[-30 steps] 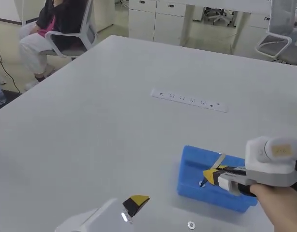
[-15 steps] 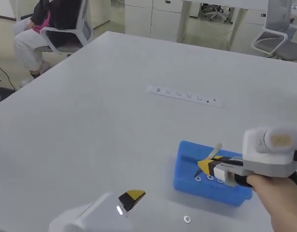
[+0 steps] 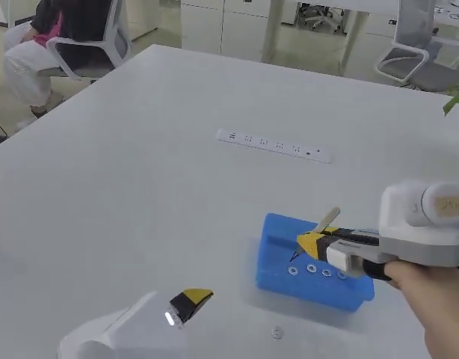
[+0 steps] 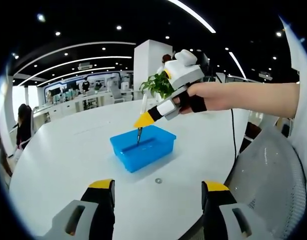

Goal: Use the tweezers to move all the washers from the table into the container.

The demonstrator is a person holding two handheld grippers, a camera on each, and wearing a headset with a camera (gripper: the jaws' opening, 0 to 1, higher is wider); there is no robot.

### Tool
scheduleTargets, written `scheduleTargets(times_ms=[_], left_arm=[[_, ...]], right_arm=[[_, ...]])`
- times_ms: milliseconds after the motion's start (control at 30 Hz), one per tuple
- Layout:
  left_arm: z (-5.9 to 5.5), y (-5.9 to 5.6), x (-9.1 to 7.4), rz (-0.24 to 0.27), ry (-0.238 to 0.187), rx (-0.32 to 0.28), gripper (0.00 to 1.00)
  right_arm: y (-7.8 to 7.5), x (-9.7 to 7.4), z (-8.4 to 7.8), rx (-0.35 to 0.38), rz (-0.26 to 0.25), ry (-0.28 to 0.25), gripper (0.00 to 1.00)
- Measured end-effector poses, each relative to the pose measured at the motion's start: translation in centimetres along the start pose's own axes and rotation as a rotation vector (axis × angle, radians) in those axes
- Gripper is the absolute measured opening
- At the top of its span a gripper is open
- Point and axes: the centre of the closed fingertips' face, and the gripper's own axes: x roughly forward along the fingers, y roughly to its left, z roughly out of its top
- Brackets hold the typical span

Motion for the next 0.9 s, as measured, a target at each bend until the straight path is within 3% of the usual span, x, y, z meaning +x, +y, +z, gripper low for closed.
scheduleTargets(times_ms=[400,900], left_arm=[[0.1,0.1,0.0,0.006,-0.007,0.000,0.71],[0.0,0.1,0.0,0.004,-0.005,-0.002,0.70]], right_arm=[[2.7,-0.5,-0.5,-0.013,0.056,0.015,0.04],[4.2,-0.2,-3.8,0.002,0.105,0.084,0.04]])
